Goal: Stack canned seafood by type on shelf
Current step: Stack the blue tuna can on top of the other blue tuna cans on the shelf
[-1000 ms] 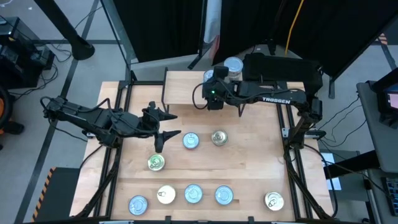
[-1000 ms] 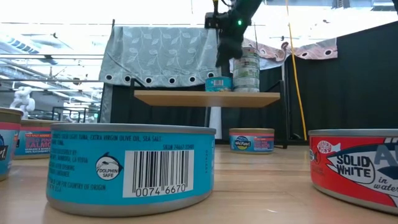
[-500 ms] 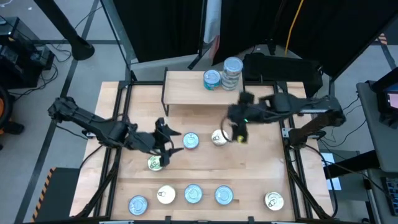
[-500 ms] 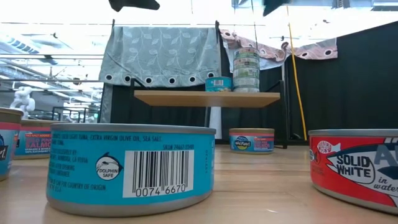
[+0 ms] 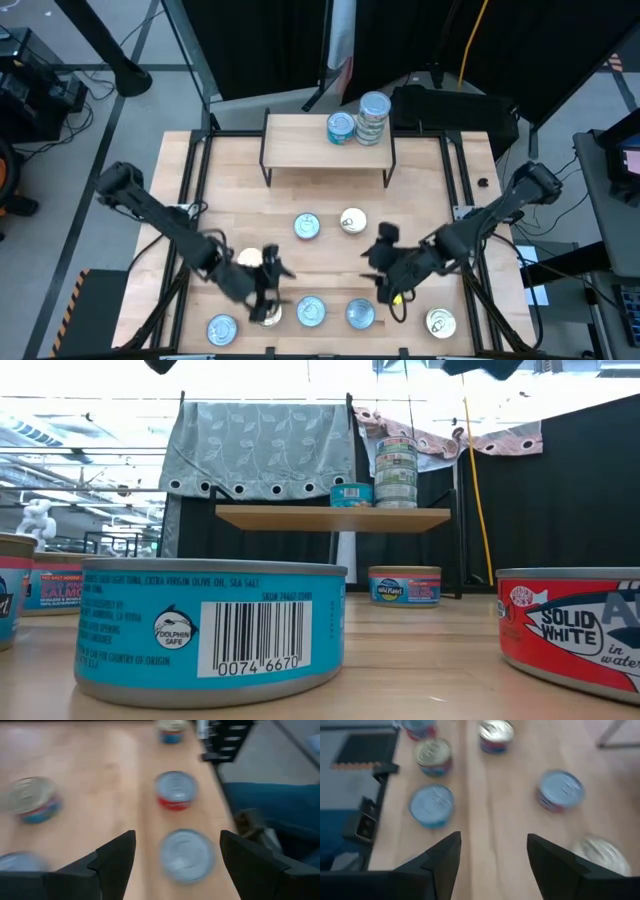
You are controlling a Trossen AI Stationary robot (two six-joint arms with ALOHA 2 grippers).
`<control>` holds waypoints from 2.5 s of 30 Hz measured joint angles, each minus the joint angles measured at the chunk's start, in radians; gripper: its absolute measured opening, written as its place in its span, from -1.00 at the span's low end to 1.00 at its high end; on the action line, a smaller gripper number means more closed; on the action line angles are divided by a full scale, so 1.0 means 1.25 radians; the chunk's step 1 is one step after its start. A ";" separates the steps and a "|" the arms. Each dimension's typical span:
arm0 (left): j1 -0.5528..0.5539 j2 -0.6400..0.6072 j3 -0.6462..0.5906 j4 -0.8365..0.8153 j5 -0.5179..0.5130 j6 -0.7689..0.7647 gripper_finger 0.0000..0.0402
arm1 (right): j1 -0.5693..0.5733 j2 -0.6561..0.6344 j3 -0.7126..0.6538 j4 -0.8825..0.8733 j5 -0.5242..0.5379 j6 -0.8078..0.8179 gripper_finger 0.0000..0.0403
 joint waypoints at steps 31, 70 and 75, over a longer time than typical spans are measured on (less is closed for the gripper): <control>-0.055 0.327 0.003 0.128 0.005 -0.196 -0.99 | 0.025 0.176 -0.128 0.406 -0.028 -0.106 0.01; -0.040 0.139 0.080 -0.335 -0.151 -0.400 -0.98 | 0.003 0.395 -0.024 0.607 -0.041 -0.682 0.35; -0.082 0.115 0.084 -0.350 -0.243 -0.520 -0.97 | -0.103 0.395 0.016 0.587 -0.264 -0.722 0.40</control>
